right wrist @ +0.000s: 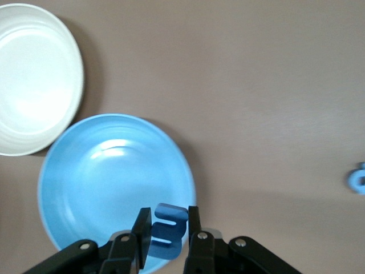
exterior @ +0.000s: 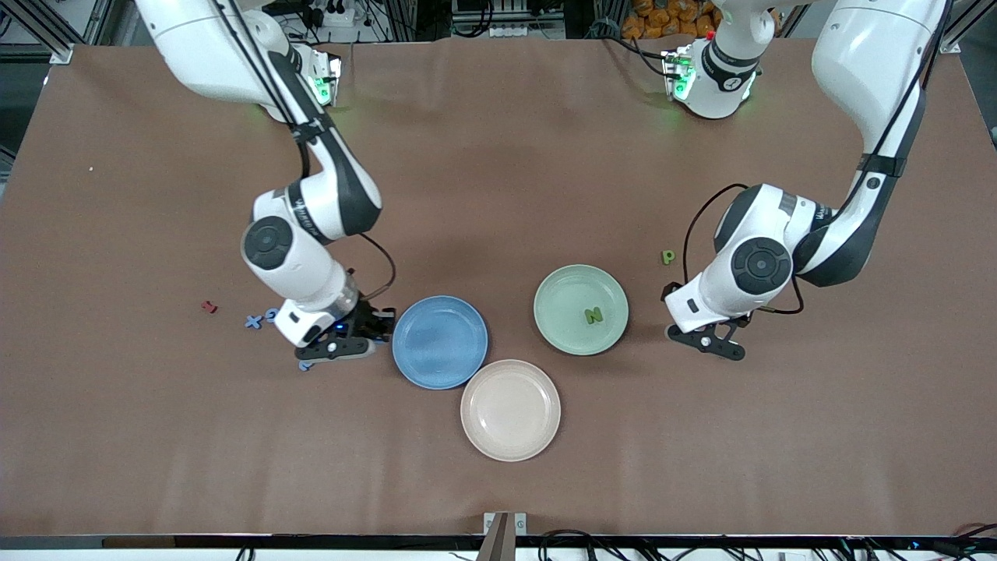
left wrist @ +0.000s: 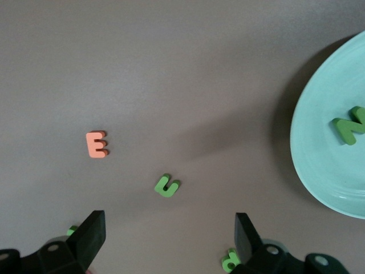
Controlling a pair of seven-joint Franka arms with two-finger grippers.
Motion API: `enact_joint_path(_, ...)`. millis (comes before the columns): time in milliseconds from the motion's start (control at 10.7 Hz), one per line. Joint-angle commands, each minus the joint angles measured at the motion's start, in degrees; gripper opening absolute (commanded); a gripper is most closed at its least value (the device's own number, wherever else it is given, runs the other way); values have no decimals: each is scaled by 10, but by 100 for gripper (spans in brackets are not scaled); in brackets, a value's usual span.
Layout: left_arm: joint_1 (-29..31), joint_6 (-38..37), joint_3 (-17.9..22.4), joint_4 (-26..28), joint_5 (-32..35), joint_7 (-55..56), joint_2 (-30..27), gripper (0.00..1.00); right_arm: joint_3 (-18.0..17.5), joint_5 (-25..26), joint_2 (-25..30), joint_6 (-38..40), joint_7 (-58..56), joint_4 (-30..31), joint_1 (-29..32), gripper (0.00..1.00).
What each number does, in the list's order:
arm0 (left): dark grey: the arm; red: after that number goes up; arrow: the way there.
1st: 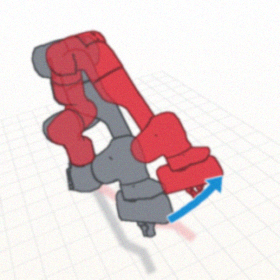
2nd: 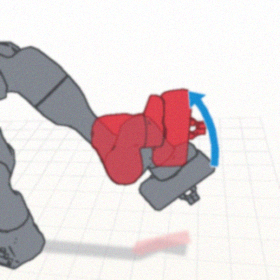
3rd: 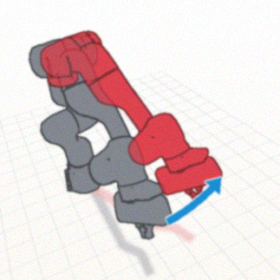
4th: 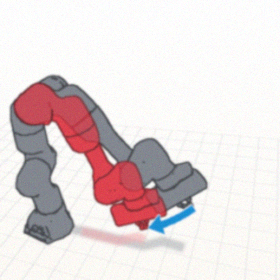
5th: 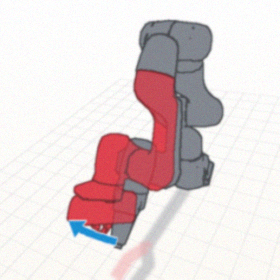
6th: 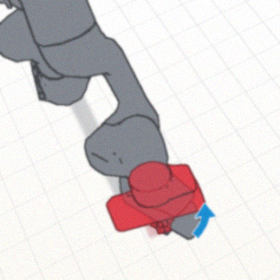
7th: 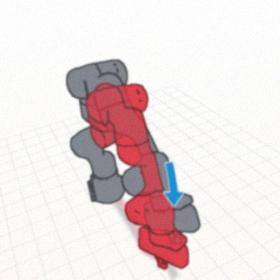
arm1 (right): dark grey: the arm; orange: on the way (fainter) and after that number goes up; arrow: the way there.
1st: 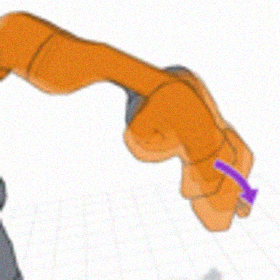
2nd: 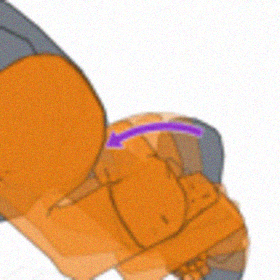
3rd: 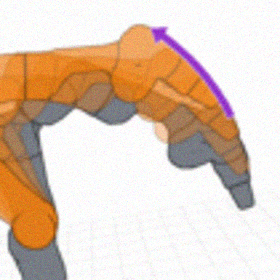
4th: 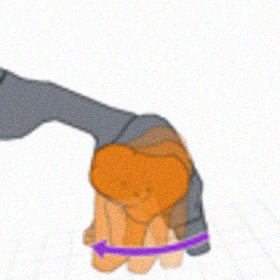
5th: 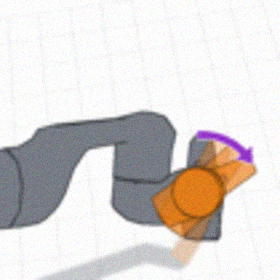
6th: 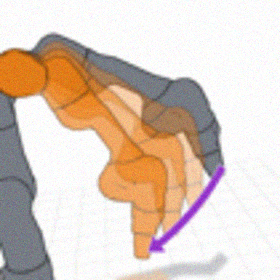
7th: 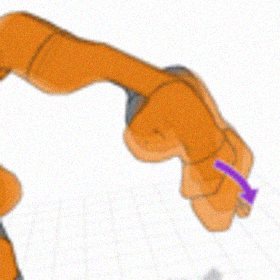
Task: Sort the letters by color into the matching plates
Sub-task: 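Place the blue m on the blue plate with the right gripper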
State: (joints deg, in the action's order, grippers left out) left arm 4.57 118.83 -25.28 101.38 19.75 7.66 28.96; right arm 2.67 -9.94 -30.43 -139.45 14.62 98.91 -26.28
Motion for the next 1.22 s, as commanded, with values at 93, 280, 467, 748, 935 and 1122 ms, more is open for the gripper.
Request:
enact_joint_path(93,25,121,-4,115,13,-34,-50,100,4,-3,-86,7,119,-93,-52,16)
enact_joint_path(280,48,149,-6,136,13,-79,-50,100,4,-2,-105,3,141,-100,-64,19)
enact_joint_path(467,66,188,-8,159,13,-135,-48,100,4,-1,-108,2,142,-100,-65,56)
enact_joint_path(748,87,272,-7,199,13,-185,-33,100,6,5,-101,8,71,-99,-51,100)
enact_joint_path(935,87,293,-7,203,17,-205,-24,100,7,4,-95,22,60,-95,-38,100)
enact_joint_path(1122,96,311,-6,206,17,-236,-9,100,7,4,-80,31,46,-79,-10,100)
